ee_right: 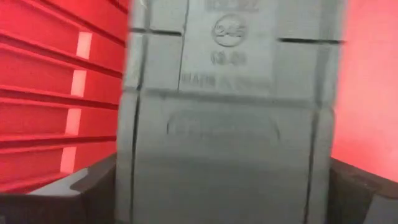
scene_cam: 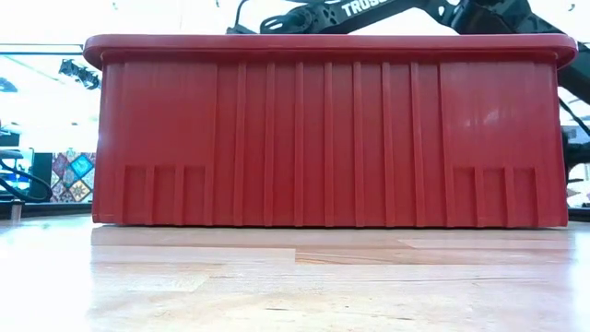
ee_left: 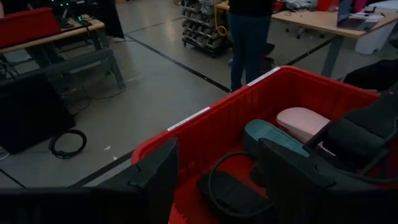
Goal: Pick and place slides into bin
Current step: Stack the black slipper on top of the other black slipper in the red bin
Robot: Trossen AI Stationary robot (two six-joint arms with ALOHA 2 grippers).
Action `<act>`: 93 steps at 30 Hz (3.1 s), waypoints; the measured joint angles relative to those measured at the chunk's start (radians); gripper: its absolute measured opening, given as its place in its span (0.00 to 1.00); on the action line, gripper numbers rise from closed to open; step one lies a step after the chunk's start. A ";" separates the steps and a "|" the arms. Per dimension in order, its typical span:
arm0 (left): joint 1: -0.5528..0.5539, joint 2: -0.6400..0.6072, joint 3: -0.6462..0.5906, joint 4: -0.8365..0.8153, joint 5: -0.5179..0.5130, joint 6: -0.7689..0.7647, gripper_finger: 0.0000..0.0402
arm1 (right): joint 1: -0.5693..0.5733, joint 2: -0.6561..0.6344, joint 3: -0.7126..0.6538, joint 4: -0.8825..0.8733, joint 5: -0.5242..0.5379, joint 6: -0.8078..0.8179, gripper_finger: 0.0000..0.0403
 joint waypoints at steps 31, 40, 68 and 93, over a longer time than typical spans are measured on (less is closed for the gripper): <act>0.000 0.000 0.000 -0.014 0.010 -0.001 0.58 | 0.047 -0.032 -0.014 -0.017 0.038 0.017 0.99; 0.000 -0.001 0.000 -0.014 0.035 -0.008 0.59 | 0.038 -0.079 -0.011 -0.061 0.001 -0.099 0.99; -0.003 -0.016 0.000 -0.040 0.223 -0.106 0.63 | -0.020 -0.028 -0.016 -0.058 -0.314 -0.205 0.99; -0.003 -0.048 0.000 -0.036 0.213 -0.133 0.69 | -0.014 -0.011 -0.016 -0.064 -0.215 -0.369 0.99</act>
